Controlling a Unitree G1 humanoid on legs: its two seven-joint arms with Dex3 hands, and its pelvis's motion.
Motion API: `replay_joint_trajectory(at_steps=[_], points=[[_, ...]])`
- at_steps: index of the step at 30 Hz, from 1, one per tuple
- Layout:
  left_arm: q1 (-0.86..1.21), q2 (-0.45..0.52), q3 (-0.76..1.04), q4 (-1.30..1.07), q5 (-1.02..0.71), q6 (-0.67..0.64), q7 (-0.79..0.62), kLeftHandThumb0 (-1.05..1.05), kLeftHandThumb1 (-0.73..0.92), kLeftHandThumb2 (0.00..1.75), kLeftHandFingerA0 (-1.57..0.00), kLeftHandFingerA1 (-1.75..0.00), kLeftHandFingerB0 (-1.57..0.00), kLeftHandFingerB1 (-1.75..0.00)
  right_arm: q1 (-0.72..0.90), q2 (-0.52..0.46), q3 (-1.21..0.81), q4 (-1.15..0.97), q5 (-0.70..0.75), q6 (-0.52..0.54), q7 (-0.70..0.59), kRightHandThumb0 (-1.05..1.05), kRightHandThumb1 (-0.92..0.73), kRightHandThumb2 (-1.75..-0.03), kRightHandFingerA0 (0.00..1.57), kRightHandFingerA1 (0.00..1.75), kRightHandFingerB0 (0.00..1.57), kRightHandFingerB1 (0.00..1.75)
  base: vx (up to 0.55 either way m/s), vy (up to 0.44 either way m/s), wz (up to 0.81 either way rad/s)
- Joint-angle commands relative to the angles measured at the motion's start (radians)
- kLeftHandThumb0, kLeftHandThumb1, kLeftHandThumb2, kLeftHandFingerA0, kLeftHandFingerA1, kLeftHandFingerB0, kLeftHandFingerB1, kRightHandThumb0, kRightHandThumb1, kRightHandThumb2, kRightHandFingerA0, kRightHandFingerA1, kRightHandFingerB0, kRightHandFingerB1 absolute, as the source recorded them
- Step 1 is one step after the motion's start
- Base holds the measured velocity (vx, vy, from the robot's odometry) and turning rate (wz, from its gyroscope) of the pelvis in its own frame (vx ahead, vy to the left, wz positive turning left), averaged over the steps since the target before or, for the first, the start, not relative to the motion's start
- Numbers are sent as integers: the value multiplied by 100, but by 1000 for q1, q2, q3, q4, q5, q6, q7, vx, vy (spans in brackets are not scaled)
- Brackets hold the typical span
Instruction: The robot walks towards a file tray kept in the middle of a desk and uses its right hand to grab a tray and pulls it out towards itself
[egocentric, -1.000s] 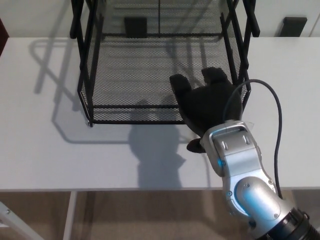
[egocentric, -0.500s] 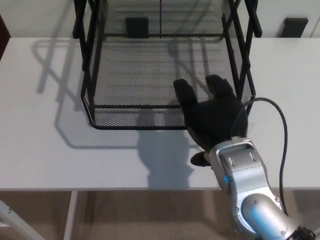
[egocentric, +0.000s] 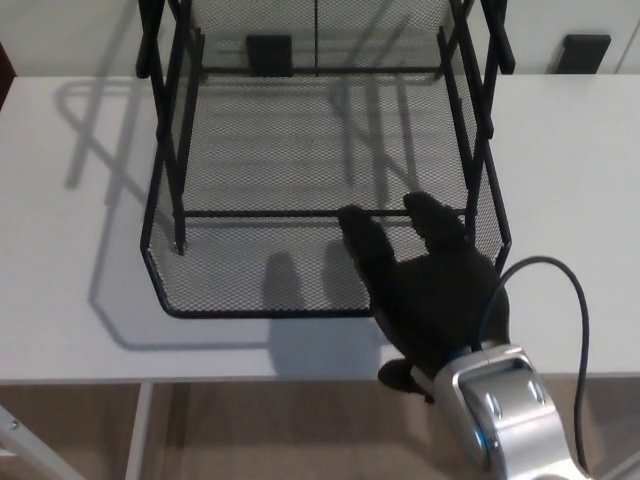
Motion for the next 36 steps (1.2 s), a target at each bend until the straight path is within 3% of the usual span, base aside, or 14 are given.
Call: replay_joint_trajectory(at_steps=[1, 4, 5, 6, 8, 9, 10, 18, 20, 21, 22, 28, 35, 36], points=[[4, 20, 2, -4, 15, -28, -13, -41, 65, 58, -58, -40, -36, -33, 51, -13, 33, -47, -24, -39, 39, -73, -44, -54, 1, 36, 9, 28, 0, 0, 0], [0, 18, 4, -3, 10, -23, -16, -41, 64, 59, -57, -39, -36, -33, 76, -11, 44, -56, -22, -47, 5, -73, -44, -54, 1, 37, 9, 29, 0, 0, 0], [-1, 18, 4, -3, 11, -23, -16, -48, 54, 80, -51, -52, -30, -44, 81, -9, 46, -59, -24, -47, 3, -74, -44, -54, 1, 37, 8, 29, 0, 0, 0], [-3, 18, 4, -2, 14, -28, -14, -49, 54, 81, -51, -52, -31, -45, 86, -7, 50, -61, -30, -48, 2, -59, -33, -80, 2, 28, 4, 29, 0, 0, 0], [-2, 21, 3, -5, 15, -32, -16, -49, 54, 80, -51, -52, -31, -45, 93, -9, 56, -62, -40, -51, -4, -59, -33, -80, 2, 28, 4, 30, 0, 0, 0], [-5, 27, 0, -2, 22, -34, -17, -49, 54, 82, -49, -52, -31, -46, 96, -9, 58, -64, -39, -53, -5, -76, -44, -57, 0, 37, 6, 30, 0, 0, 0], [-7, 23, -1, 4, 21, -36, -16, -49, 55, 81, -52, -52, -31, -45, 101, -10, 60, -72, -41, -54, 1, -63, -37, -81, 2, 22, 1, 25, 0, 0, 0], [-10, 27, -6, 9, 23, -37, -17, -49, 55, 81, -52, -52, -30, -44, 107, -10, 59, -150, -43, -78, 15, -64, -36, -80, 3, 21, 0, 22, 0, 0, 0], [-15, 27, -9, 8, 24, -35, -16, -42, 64, 59, -58, -40, -37, -33, 103, -10, 51, -234, -24, -101, 56, -65, -33, -81, 0, 23, 0, 19, 0, 0, 0], [-17, 29, -10, 5, 25, -31, -17, -48, 54, 82, -48, -52, -30, -45, 102, -8, 48, -275, -14, -113, 80, -65, -32, -82, 0, 25, 0, 20, 0, 0, 0], [-17, 29, -10, 6, 25, -32, -18, -48, 54, 82, -48, -52, -30, -45, 103, -8, 46, -307, -4, -124, 96, -86, -47, -90, 0, 12, 0, 10, 0, 0, 0], [-15, 34, -5, 40, 12, -87, -23, -48, 55, 81, -54, -54, -31, -46, 125, 20, 40, -575, 68, -153, 317, -94, -52, -93, 0, 11, 0, 9, 0, 0, 0], [-17, 45, -9, 22, 20, -55, -33, -51, 56, 83, -52, -54, -28, -45, 106, 109, -75, -762, 252, -240, 506, -76, -43, -88, 0, 23, 5, 19, 0, 0, 0], [-22, 42, -9, 25, 17, -50, -34, -50, 55, 82, -51, -53, -28, -44, 108, 142, -118, -762, 318, -275, 509, -86, -56, -57, 3, 42, 9, 31, 0, 0, 0]])
